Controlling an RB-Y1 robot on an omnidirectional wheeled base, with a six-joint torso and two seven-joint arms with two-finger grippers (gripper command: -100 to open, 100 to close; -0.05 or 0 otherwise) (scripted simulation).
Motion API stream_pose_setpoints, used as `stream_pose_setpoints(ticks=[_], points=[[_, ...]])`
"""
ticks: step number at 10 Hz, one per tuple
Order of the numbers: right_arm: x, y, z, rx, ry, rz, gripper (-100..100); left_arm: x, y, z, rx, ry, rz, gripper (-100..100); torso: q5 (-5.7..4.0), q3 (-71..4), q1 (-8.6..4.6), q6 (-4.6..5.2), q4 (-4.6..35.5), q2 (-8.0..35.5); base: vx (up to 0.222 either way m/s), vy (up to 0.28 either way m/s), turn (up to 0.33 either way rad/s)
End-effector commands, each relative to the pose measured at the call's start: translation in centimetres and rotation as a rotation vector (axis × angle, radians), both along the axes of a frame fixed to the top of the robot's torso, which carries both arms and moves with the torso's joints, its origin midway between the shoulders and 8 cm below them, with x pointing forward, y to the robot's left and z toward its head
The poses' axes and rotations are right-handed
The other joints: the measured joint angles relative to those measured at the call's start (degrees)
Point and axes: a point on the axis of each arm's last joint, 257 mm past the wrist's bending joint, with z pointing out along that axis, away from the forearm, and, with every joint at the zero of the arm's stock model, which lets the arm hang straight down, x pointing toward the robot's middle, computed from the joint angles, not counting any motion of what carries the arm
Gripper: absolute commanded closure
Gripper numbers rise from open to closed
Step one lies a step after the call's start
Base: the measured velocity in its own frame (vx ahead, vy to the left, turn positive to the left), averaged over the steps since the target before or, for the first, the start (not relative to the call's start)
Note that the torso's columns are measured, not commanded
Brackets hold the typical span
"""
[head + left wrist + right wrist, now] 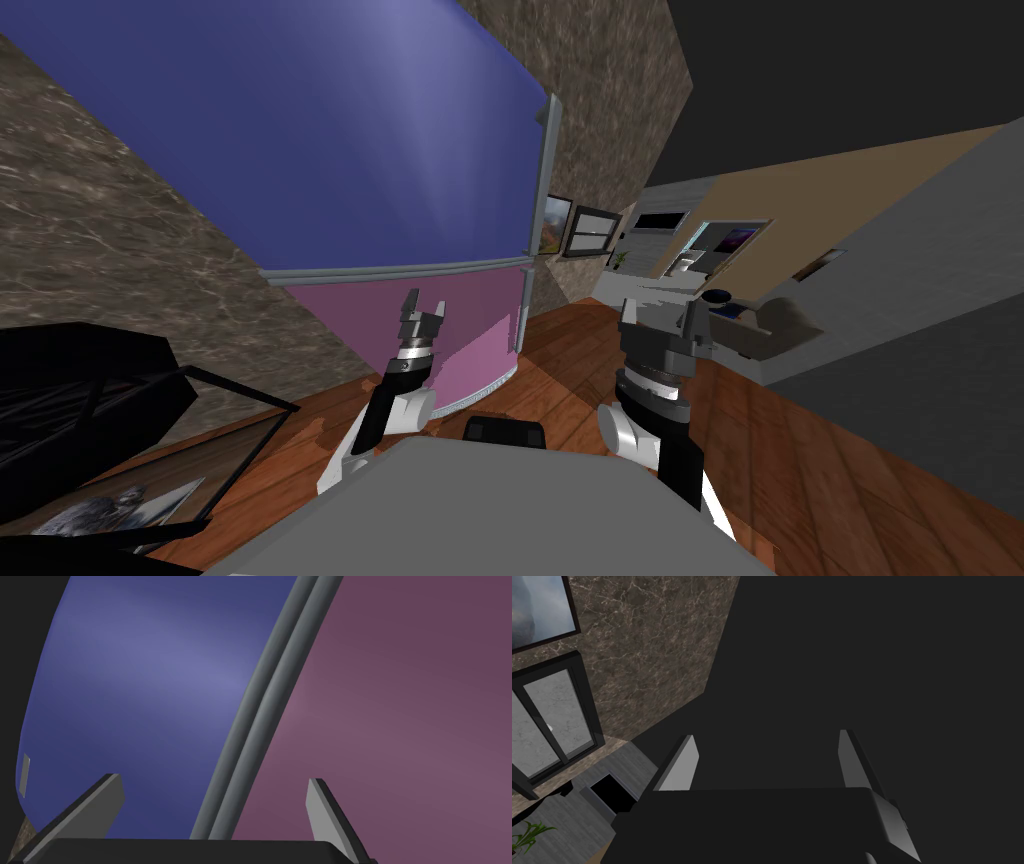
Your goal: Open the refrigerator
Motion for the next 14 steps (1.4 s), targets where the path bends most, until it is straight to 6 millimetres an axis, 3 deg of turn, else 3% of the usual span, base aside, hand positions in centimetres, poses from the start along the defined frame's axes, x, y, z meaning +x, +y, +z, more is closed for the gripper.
stream_pose_setpoints(ticks=[1,9,10,11,14], points=[[0.0,0.0,0.0,0.000,0.000,0.000,0,0.0,0.0,0.0,0.000,0.000,0.000,0,0.00,-4.67,0.00,0.00,2.35,2.32,0.000,0.000,0.000],[0.0,0.0,0.0,0.000,0.000,0.000,0,0.0,0.0,0.0,0.000,0.000,0.000,0,0.00,-70.73,0.00,0.00,35.37,35.39,0.000,0.000,0.000],[0.0,0.0,0.0,0.000,0.000,0.000,0,0.2,-0.2,0.2,0.025,0.003,-0.012,-100,0.00,-79.19,0.00,0.00,39.60,39.62,0.017,-0.017,0.015],[0.0,0.0,0.0,0.000,0.000,0.000,0,0.4,-0.2,0.4,0.042,0.005,-0.019,-100,-0.01,-83.16,-0.04,0.00,41.48,41.51,0.021,-0.033,0.034],[0.0,0.0,0.0,0.000,0.000,0.000,0,1.5,-0.1,2.0,0.094,0.001,-0.037,-100,-0.04,-84.60,-0.13,0.00,42.24,42.20,0.051,-0.083,0.051]])
